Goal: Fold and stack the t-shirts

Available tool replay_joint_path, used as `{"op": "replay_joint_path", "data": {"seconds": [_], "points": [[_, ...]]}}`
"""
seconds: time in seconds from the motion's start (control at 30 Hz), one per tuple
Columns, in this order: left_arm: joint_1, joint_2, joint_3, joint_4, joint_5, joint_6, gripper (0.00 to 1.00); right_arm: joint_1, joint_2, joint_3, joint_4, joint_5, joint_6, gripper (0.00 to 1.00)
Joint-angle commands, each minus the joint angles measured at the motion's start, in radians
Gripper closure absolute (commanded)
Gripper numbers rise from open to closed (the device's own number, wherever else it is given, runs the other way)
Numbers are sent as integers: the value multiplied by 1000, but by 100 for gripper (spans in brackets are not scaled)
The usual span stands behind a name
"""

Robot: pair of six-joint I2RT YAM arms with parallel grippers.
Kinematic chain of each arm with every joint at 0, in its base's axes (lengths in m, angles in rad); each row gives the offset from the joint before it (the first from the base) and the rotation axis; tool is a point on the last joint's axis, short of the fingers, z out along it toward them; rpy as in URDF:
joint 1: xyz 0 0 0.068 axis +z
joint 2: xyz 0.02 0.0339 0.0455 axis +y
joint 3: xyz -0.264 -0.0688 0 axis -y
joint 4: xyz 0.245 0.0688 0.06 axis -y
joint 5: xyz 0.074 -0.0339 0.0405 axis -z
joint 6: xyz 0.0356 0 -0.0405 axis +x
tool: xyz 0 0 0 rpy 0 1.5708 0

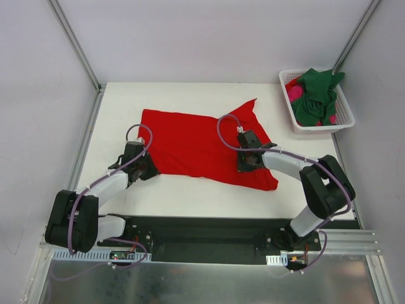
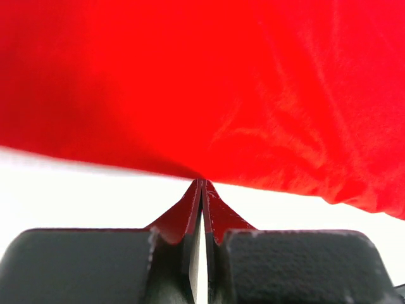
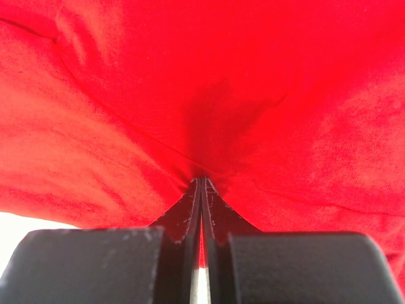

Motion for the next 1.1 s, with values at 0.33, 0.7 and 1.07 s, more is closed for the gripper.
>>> {"op": "replay_joint_path", "data": {"seconds": [0.33,0.7,1.07], "points": [[-15,-278,1,-25,-23,17,100,42,-22,-50,-127,27,39,99],[-15,-1,86,183,-20,86,100,51,-39,-36,-145,43,39,99],[-15,134,73,219,-42,89,100,54,-48,-43,-147,48,40,99]]}}
